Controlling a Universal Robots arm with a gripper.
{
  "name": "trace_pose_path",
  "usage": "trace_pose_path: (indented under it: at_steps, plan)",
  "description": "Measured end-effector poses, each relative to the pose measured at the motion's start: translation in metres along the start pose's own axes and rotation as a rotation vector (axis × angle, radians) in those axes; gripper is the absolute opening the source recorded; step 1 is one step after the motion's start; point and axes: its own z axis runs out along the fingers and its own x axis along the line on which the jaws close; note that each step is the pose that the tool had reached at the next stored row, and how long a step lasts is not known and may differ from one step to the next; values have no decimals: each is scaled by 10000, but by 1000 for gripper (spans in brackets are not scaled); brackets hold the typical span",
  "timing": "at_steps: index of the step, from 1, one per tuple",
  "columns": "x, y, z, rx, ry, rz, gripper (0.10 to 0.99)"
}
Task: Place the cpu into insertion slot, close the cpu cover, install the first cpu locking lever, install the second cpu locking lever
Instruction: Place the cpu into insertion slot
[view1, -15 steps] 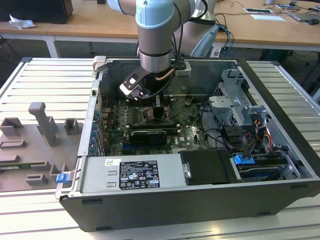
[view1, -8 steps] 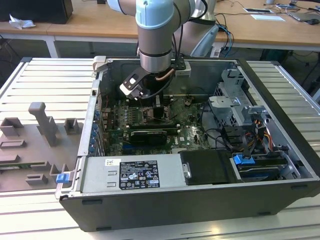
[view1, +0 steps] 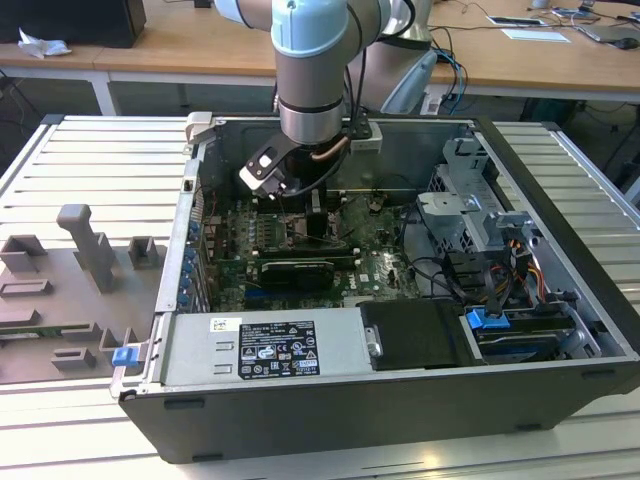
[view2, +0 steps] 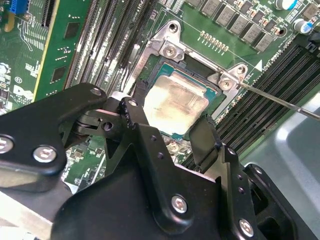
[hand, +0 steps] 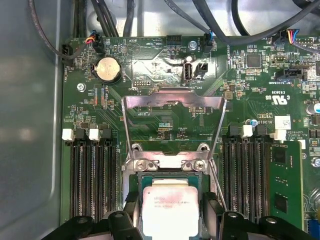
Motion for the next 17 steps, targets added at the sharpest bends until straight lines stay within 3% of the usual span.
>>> trace_pose_path:
  at_steps: [4,6,7,13,17]
  plan:
    - [0,4,-50,-1,0,1,600]
    - [1,8,-66,6,1,12,471]
    - [1,9,-70,11,0,16,471]
    - [1,16,-112,41,-2,19,110]
    - [2,18,-130,42,3,19,106]
